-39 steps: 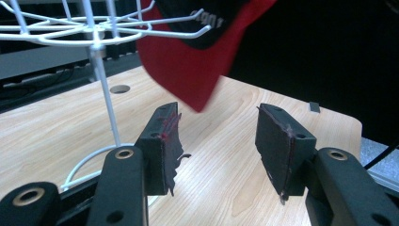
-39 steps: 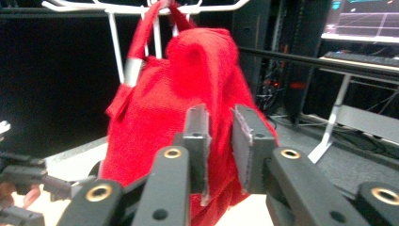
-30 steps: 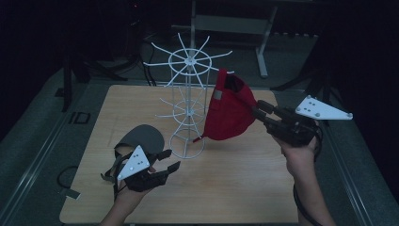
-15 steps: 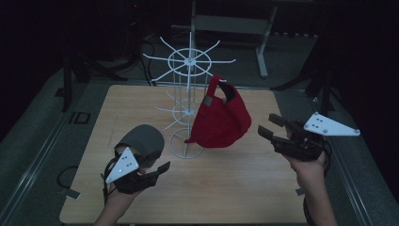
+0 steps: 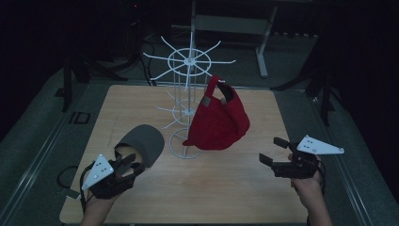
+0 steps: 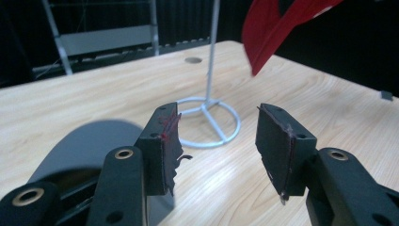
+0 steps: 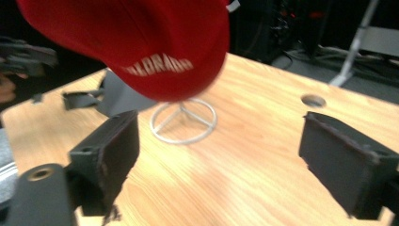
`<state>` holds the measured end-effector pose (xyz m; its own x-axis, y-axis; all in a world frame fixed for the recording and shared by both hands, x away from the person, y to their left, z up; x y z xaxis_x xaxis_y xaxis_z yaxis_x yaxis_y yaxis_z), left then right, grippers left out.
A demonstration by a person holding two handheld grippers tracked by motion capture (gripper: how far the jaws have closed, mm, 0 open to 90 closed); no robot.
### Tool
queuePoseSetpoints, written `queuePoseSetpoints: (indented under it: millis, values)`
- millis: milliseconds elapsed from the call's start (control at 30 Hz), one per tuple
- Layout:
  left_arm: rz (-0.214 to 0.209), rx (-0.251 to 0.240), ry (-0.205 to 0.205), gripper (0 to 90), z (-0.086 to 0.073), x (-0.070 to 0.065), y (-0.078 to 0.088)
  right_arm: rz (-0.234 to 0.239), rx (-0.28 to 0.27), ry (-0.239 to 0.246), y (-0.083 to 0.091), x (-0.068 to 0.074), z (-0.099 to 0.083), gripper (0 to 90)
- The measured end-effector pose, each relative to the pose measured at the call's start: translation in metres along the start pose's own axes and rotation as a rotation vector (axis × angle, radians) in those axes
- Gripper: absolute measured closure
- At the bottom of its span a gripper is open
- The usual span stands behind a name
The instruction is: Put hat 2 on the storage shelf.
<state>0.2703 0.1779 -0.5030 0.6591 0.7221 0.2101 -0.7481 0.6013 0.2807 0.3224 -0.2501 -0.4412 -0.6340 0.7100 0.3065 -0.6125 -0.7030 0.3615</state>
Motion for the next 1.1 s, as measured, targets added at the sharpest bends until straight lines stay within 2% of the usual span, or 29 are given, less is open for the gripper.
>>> queuePoseSetpoints:
  millis: [33, 133, 200, 300, 333, 433, 467, 500, 533, 600, 633, 700, 733, 833, 933, 1033, 1100]
  values:
    - [0.012, 0.018, 0.009, 50.0, -0.008, 0.005, 0.004, 0.006, 0.001, -0.010, 0.000, -0.003, -0.005, 13.8]
    - [0.019, 0.019, 0.024, 49.1, -0.016, 0.010, 0.007, -0.005, 0.008, -0.028, 0.001, -0.014, -0.020, 14.9]
    - [0.038, 0.033, 0.031, 49.1, -0.024, 0.015, 0.010, -0.011, 0.011, -0.032, 0.000, -0.017, -0.026, 15.0]
    - [0.064, 0.071, 0.034, 49.1, -0.038, 0.022, 0.014, -0.050, 0.045, -0.038, -0.002, -0.029, -0.043, 15.0]
    - [0.068, 0.086, 0.039, 49.1, -0.043, 0.024, 0.015, -0.063, 0.072, -0.053, -0.004, -0.037, -0.055, 15.0]
    - [0.096, 0.119, 0.059, 48.9, -0.057, 0.031, 0.019, -0.081, 0.076, -0.053, -0.005, -0.044, -0.065, 15.1]
    - [0.109, 0.134, 0.067, 48.9, -0.062, 0.034, 0.021, -0.096, 0.078, -0.053, -0.005, -0.048, -0.070, 15.1]
    - [0.115, 0.148, 0.075, 45.2, -0.067, 0.036, 0.022, -0.111, 0.079, -0.050, -0.005, -0.056, -0.080, 15.1]
    - [0.122, 0.196, 0.085, 41.5, -0.079, 0.039, 0.022, -0.117, 0.069, -0.047, -0.005, -0.058, -0.083, 15.1]
    - [0.129, 0.237, 0.083, 36.8, -0.090, 0.041, 0.022, -0.126, 0.080, -0.061, -0.005, -0.064, -0.091, 15.1]
    - [0.129, 0.237, 0.083, 36.2, -0.090, 0.041, 0.022, -0.126, 0.080, -0.061, -0.005, -0.064, -0.091, 15.1]
    - [0.132, 0.307, 0.097, 33.3, -0.106, 0.043, 0.020, -0.139, 0.101, -0.075, -0.005, -0.069, -0.101, 15.2]
    - [0.132, 0.307, 0.097, 33.3, -0.106, 0.043, 0.020, -0.139, 0.101, -0.075, -0.005, -0.069, -0.101, 15.2]
    - [0.145, 0.362, 0.105, 32.4, -0.119, 0.046, 0.017, -0.140, 0.107, -0.088, -0.003, -0.070, -0.107, 16.4]
    - [0.166, 0.381, 0.116, 32.5, -0.126, 0.052, 0.017, -0.145, 0.100, -0.089, -0.001, -0.072, -0.111, 16.4]
    - [0.163, 0.402, 0.118, 32.5, -0.131, 0.055, 0.017, -0.157, 0.100, -0.087, 0.001, -0.075, -0.114, 16.5]
    - [0.146, 0.411, 0.123, 32.5, -0.133, 0.055, 0.015, -0.161, 0.101, -0.087, 0.002, -0.076, -0.115, 16.5]
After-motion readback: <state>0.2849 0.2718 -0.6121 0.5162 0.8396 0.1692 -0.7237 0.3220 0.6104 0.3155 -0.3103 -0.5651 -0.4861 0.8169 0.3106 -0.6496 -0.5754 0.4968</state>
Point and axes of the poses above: each handheld gripper's, and its own axes: y roughly backward along the jaws, z roughly out of its top, x roughly to its left, the point moved 8 cm from there along -y, roughly forward along the jaws, and after that the axes turned 15 degrees about -y, right-handed, at the moved point
